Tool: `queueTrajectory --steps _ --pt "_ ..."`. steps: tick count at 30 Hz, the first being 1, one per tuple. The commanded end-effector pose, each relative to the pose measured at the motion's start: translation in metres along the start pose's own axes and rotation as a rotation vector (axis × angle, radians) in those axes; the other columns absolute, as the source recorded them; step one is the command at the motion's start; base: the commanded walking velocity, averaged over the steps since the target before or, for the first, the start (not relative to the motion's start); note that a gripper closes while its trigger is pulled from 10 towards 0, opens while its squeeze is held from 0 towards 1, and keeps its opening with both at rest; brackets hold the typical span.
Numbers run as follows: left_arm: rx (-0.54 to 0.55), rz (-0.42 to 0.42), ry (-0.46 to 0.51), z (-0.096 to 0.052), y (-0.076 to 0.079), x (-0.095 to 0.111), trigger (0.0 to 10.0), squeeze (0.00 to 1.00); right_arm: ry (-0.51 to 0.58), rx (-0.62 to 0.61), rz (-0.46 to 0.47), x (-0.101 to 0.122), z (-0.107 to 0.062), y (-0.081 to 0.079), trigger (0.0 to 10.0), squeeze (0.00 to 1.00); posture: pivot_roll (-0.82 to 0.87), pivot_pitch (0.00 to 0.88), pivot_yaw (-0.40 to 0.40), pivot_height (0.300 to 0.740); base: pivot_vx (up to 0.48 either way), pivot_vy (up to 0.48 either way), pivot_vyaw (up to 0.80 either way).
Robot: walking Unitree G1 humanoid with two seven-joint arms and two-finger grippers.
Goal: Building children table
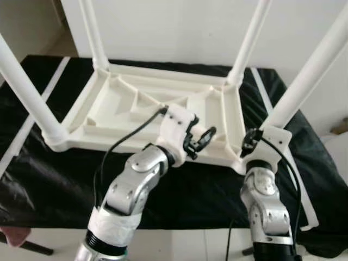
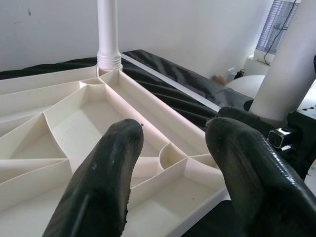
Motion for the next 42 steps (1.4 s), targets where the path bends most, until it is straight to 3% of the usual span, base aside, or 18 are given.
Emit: queueTrajectory --steps 1,2,3,4,5,6,8,12,19,20,21,36,39,41,42 --pt "0.008 -0.004 -0.009 -0.001 0.002 -0.001 10.0 0.00 -0.083 -0.026 0.033 -0.020 -0.011 0.005 10.0 0.00 -0.11 0.138 -0.040 0.740 0.000 0.000 0.00" --pt "0.009 -0.002 -0.009 -0.001 0.002 -0.001 10.0 0.00 -0.080 -0.017 0.037 -0.019 -0.011 0.004 10.0 0.36 -0.11 0.137 -0.040 0.740 0.000 0.000 0.00" --pt "0.009 -0.002 -0.009 -0.001 0.002 -0.001 10.0 0.00 -0.080 -0.017 0.037 -0.019 -0.011 0.004 10.0 0.36 -0.11 0.137 -0.040 0.740 0.000 0.000 0.00" --pt "0.010 -0.002 -0.009 -0.001 0.001 -0.001 10.0 0.00 -0.079 -0.014 0.038 -0.019 -0.010 0.004 10.0 0.57 -0.11 0.137 -0.040 0.740 0.000 0.000 0.00" --pt "0.010 -0.002 -0.009 -0.001 0.001 -0.001 10.0 0.00 -0.078 -0.012 0.037 -0.019 -0.010 0.004 10.0 0.57 -0.11 0.137 -0.040 0.740 0.000 0.000 0.00" --pt "0.010 -0.001 -0.010 -0.001 0.001 -0.001 10.0 0.00 -0.076 0.000 0.039 -0.018 -0.010 0.003 10.0 0.97 -0.12 0.136 -0.039 0.740 0.000 0.000 0.00" --pt "0.009 0.001 -0.011 -0.001 0.001 -0.001 10.0 0.00 -0.070 0.023 0.043 -0.016 -0.009 0.002 10.0 1.00 -0.12 0.136 -0.038 0.740 0.000 0.000 0.00" --pt "0.008 0.002 -0.012 -0.001 0.001 -0.002 10.0 0.00 -0.063 0.041 0.037 -0.015 -0.008 0.002 10.0 1.00 -0.12 0.135 -0.037 0.740 0.000 0.000 0.00" --pt "0.005 0.004 -0.012 0.000 0.001 -0.002 10.0 0.00 -0.059 0.225 0.030 -0.011 -0.004 0.002 10.0 1.00 -0.12 0.133 -0.034 0.740 0.000 0.000 0.00" --pt "0.004 0.005 -0.012 0.001 0.000 -0.002 10.0 0.00 -0.064 0.254 0.025 -0.011 -0.003 0.004 10.0 0.96 -0.13 0.132 -0.033 0.740 0.000 0.000 0.00" --pt "0.004 0.005 -0.012 0.001 0.000 -0.002 10.0 0.00 -0.075 0.286 0.017 -0.012 -0.001 0.006 10.0 0.00 -0.13 0.130 -0.032 0.740 0.000 0.000 0.00" --pt "-0.002 0.008 -0.007 0.002 -0.001 -0.001 10.0 0.00 -0.084 0.632 -0.161 -0.006 0.019 0.020 10.0 0.00 -0.13 0.124 -0.021 0.740 0.000 0.000 0.00" --pt "-0.005 0.007 -0.006 0.003 -0.001 -0.001 10.0 0.00 -0.088 0.689 -0.189 -0.005 0.022 0.018 9.6 0.00 -0.13 0.123 -0.018 0.740 0.000 0.000 0.00" --pt "-0.009 0.008 -0.005 0.003 0.000 0.000 10.0 0.00 -0.094 0.734 -0.204 -0.006 0.025 0.016 8.1 0.00 -0.13 0.121 -0.014 0.740 0.000 0.000 0.00" --pt "-0.009 0.008 -0.005 0.003 0.000 0.000 10.0 0.00 -0.094 0.734 -0.204 -0.006 0.025 0.016 8.1 0.00 -0.13 0.121 -0.014 0.740 0.000 0.000 0.00"
Point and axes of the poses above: a point about 5 cm out from each wrist's last joint towards the gripper, its own z axis pointing out of the wrist towards the gripper, its own x axis along the axis of the wrist's last joint, y = z × x, the point moved 3 cm from there along z, pointing out of the wrist towards the gripper, and after that the axes turned 10 degrees about z, right-handed, at the moved point
